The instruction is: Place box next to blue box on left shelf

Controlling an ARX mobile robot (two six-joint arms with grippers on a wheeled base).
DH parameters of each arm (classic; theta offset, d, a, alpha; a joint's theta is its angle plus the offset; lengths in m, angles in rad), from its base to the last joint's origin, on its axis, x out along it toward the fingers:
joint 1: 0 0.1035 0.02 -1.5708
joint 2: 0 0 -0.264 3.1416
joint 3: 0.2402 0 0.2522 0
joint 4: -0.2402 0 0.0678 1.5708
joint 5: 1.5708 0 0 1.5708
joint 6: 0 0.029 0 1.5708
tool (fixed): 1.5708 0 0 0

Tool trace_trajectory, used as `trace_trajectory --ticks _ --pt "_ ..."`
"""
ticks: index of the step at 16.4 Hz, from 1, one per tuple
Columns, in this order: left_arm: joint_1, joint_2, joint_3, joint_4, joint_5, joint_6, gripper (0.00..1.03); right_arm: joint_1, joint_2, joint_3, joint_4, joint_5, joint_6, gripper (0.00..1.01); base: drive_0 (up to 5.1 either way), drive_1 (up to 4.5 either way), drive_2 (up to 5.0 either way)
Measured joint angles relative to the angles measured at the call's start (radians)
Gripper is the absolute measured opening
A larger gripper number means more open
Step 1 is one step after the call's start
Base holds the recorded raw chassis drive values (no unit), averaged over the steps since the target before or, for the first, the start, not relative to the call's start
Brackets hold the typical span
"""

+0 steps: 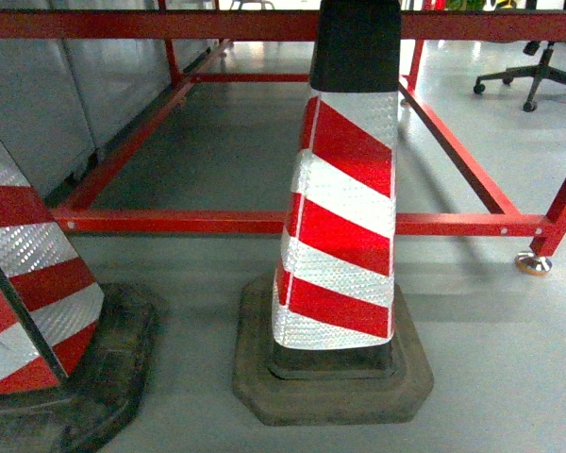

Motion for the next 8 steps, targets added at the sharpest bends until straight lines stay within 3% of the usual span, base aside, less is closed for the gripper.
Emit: trace_trajectory --ticks 8 --pt "0.0 0.0 0.0 0.0 0.0 0.0 0.98 0.0 0.0 0.0 0.0 0.0 0.0 0.98 0.0 0.0 0.0"
